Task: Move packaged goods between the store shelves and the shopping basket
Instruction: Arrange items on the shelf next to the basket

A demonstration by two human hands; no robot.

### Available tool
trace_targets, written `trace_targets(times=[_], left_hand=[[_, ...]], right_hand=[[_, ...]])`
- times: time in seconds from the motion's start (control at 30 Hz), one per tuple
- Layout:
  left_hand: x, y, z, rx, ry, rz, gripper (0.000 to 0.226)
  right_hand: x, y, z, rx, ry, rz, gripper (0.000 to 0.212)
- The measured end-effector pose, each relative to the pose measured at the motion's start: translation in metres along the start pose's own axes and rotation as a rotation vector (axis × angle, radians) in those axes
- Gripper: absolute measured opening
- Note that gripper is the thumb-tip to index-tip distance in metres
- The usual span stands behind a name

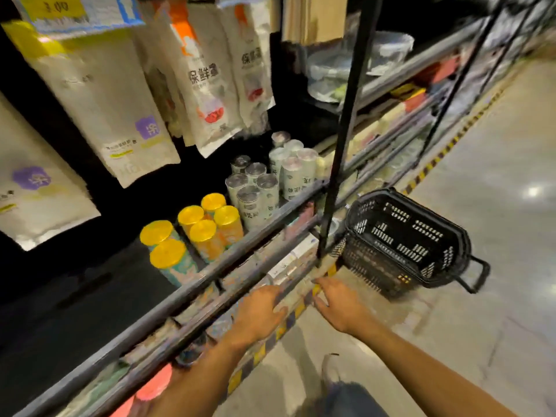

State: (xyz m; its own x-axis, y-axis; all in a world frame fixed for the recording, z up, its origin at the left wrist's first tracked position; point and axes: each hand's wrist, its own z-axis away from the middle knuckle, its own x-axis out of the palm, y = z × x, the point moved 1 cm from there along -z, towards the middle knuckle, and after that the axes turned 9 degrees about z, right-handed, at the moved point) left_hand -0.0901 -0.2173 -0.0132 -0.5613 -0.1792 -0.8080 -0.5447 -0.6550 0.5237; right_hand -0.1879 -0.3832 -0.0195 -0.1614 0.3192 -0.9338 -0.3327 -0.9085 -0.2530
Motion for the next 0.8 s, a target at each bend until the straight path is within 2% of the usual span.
trace_targets(times=[0.2, 0.3, 0.57, 0.8], left_hand=[[0.032, 0.082, -0.052, 0.123, -0.096, -0.076, 0.037], [0.056, 0.128, -0.087, 0.184, -0.136, -0.098, 0.042], [0.122, 0.269, -0.172, 0.232, -0.152, -0.093, 0.042], [0.154, 0.338, -0.242, 0.210, -0.160, -0.048, 0.038]], right_hand=[[-0.014, 0.088, 0.041, 0.178, 0.058, -0.048, 0.048], [-0.026, 0.142, 0.056, 0.260, 0.074, -0.071, 0.049], [-0.062, 0.293, 0.089, 0.393, 0.094, -0.112, 0.046], [-0.088, 0.382, 0.072, 0.439, 0.074, -0.147, 0.043]])
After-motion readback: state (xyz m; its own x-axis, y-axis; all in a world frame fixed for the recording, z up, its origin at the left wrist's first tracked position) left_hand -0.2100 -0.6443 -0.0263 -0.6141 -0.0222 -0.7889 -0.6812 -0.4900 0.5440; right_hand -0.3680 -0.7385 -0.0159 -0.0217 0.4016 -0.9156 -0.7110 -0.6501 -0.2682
